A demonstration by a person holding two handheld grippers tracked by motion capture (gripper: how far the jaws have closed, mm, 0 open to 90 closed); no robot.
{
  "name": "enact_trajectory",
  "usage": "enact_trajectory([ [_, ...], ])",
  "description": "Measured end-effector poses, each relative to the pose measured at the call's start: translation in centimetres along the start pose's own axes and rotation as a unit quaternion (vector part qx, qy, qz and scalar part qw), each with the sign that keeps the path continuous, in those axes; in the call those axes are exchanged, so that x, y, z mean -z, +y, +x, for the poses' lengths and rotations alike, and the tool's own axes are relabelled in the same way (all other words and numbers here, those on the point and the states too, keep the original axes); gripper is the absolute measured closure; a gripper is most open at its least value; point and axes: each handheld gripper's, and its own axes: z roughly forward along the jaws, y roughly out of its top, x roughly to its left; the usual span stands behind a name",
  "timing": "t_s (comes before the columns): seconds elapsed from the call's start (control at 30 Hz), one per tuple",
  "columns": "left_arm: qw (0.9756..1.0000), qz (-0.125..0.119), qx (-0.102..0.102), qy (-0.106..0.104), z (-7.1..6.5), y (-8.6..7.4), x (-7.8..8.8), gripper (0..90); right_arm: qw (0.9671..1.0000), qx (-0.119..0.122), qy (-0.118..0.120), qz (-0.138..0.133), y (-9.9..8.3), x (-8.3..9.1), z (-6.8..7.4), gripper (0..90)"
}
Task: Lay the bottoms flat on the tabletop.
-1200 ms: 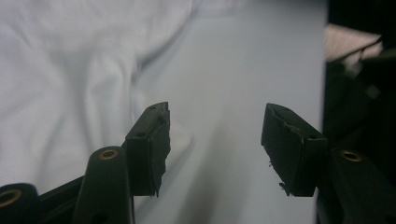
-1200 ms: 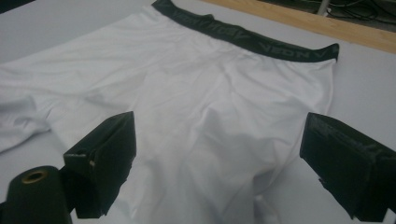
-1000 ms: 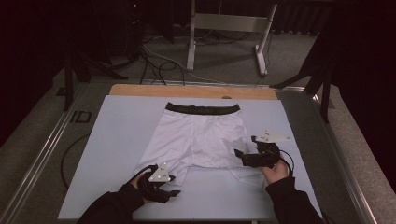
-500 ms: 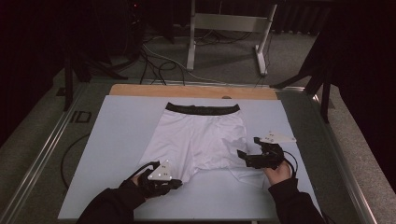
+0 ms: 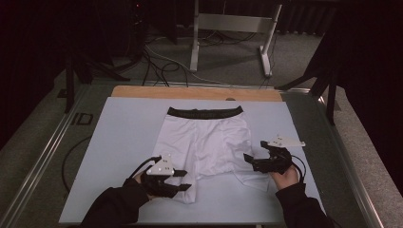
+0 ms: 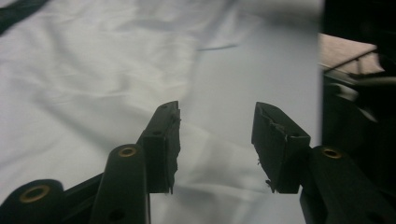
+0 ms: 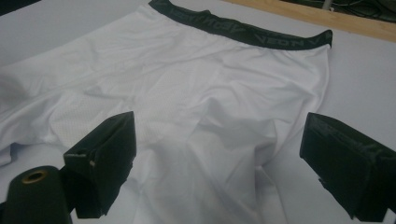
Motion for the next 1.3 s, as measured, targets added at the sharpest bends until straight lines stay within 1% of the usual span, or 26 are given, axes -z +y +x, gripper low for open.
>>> enact_trajectory([
  [0.07,0.9997,0.015,-0.016,-0.005,-1.2,-0.3,-0.2,55.3,1.0000,-0.002,-0.001,0.002,-0.1,0.0,0.0,11.1],
  [0.17,0.9986,0.043,-0.029,0.001,-2.3,-1.4,-0.6,52.5,1.0000,-0.001,0.000,-0.001,-0.2,0.2,0.0,11.1],
  [0.23,0.9986,0.051,-0.015,0.000,-2.4,-2.7,-0.9,52.5,1.0000,-0.002,0.001,-0.003,-0.3,0.4,0.0,11.1],
  [0.27,0.9983,0.057,-0.013,-0.004,-2.4,-3.3,-1.2,52.3,1.0000,-0.003,0.000,-0.004,-0.3,0.4,0.0,11.1],
  [0.33,0.9970,0.073,-0.023,0.007,-2.3,-4.3,-1.9,50.4,1.0000,-0.005,0.000,-0.003,-0.4,0.3,-0.1,11.1],
  [0.37,0.9967,0.076,-0.027,0.009,-2.2,-4.6,-2.2,50.4,1.0000,-0.006,0.000,-0.002,-0.4,0.3,-0.2,11.1],
  [0.4,0.9963,0.079,-0.030,0.015,-2.2,-4.8,-2.6,50.5,1.0000,-0.005,0.000,0.000,-0.4,0.3,-0.2,11.1],
  [0.47,0.9948,0.086,-0.041,0.037,-1.9,-5.1,-3.3,51.2,1.0000,-0.004,-0.001,-0.001,-0.4,0.3,-0.2,11.1],
  [0.5,0.9954,0.076,-0.035,0.045,-1.7,-5.1,-3.3,57.2,1.0000,-0.004,-0.002,-0.001,-0.4,0.3,-0.2,11.2],
  [0.53,0.9957,0.074,-0.031,0.046,-1.5,-4.9,-3.2,70.5,1.0000,-0.003,-0.002,0.000,-0.4,0.3,-0.1,11.1],
  [0.57,0.9951,0.076,-0.037,0.051,-1.4,-4.7,-3.0,82.6,1.0000,-0.003,-0.003,-0.001,-0.4,0.3,-0.1,11.1],
  [0.6,0.9958,0.069,-0.031,0.051,-1.2,-4.4,-2.8,89.4,1.0000,-0.003,-0.003,-0.001,-0.4,0.3,-0.1,11.1],
  [0.67,0.9966,0.057,-0.022,0.054,-0.6,-3.8,-2.2,90.0,1.0000,-0.001,-0.003,0.000,-0.4,0.3,-0.2,11.1],
  [0.77,0.9957,0.044,-0.017,0.080,0.8,-2.8,-1.1,90.0,1.0000,-0.005,-0.004,-0.002,-0.4,0.3,-0.3,11.2],
  [0.87,0.9929,0.037,-0.013,0.112,2.6,-2.0,-0.2,90.0,1.0000,-0.004,-0.004,-0.003,-0.4,0.4,-0.4,11.2],
  [0.9,0.9929,0.037,-0.013,0.112,2.6,-2.0,-0.2,90.0,1.0000,-0.004,-0.004,-0.003,-0.4,0.4,-0.4,11.2],
  [0.97,0.9897,0.027,0.003,0.140,5.2,-1.3,0.3,90.0,1.0000,-0.005,-0.004,-0.004,-0.4,0.4,-0.5,11.1],
  [1.0,0.9897,0.027,0.003,0.140,5.2,-1.3,0.3,90.0,1.0000,-0.005,-0.004,-0.004,-0.4,0.4,-0.5,11.1],
  [1.07,0.9882,0.021,0.022,0.150,7.0,-1.1,0.4,90.0,1.0000,-0.005,-0.005,-0.004,-0.4,0.4,-0.5,11.2],
  [1.1,0.9860,0.021,0.031,0.162,8.2,-1.1,0.3,90.0,1.0000,-0.006,-0.004,-0.004,-0.4,0.4,-0.5,11.2],
  [1.13,0.9860,0.021,0.031,0.162,8.2,-1.1,0.3,90.0,1.0000,-0.006,-0.004,-0.004,-0.4,0.4,-0.5,11.2],
  [1.17,0.9834,0.030,0.043,0.174,9.6,-1.3,-0.1,90.0,1.0000,-0.006,-0.004,-0.004,-0.4,0.4,-0.5,11.1],
  [1.2,0.9834,0.030,0.043,0.174,9.6,-1.3,-0.1,90.0,1.0000,-0.006,-0.004,-0.004,-0.4,0.4,-0.5,11.1],
  [1.23,0.9804,0.039,0.066,0.182,10.8,-1.9,-0.4,89.3,0.9999,-0.009,-0.003,-0.005,-0.4,0.4,-0.5,11.2],
  [1.27,0.9804,0.039,0.066,0.182,10.8,-1.9,-0.4,88.7,0.9999,-0.009,-0.003,-0.005,-0.4,0.4,-0.5,11.2],
  [1.3,0.9786,0.034,0.087,0.183,11.5,-2.4,-0.4,81.6,1.0000,-0.009,-0.002,-0.004,-0.5,0.3,-0.5,11.2],
])
